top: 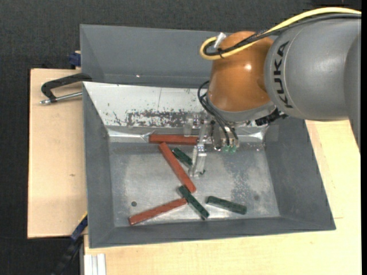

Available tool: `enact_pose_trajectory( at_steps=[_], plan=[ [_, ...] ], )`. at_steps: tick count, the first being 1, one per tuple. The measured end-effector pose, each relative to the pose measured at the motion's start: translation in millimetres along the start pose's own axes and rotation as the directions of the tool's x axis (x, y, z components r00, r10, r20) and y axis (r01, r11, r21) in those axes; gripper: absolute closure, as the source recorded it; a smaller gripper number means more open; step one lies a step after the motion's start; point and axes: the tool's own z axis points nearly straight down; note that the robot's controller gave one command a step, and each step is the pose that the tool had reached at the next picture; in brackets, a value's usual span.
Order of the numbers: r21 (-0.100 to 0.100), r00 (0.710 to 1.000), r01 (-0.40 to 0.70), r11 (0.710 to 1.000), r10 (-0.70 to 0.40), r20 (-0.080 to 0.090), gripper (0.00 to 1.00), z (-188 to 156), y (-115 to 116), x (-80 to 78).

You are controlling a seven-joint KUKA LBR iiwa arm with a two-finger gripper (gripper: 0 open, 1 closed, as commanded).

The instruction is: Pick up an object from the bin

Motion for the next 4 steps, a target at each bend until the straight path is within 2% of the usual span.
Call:
enact_pose_trajectory(
  at_steps=[1, 2, 3, 4],
  plan=[
    [-0.001, 0.999, -0.038, 0.999, 0.038, -0.009, 0.0, 22.4, -37.2, 11.7],
    [0.003, 0.999, 0.052, 0.999, -0.052, -0.002, 0.0, 59.1, -27.3, 53.5],
    [-0.003, 0.999, 0.044, 0.999, -0.044, -0.008, 0.0, 84.8, -25.0, 68.2],
    [0.002, 0.999, -0.047, 0.999, 0.047, -0.007, 0.0, 88.2, -47.5, 71.0]
  ],
)
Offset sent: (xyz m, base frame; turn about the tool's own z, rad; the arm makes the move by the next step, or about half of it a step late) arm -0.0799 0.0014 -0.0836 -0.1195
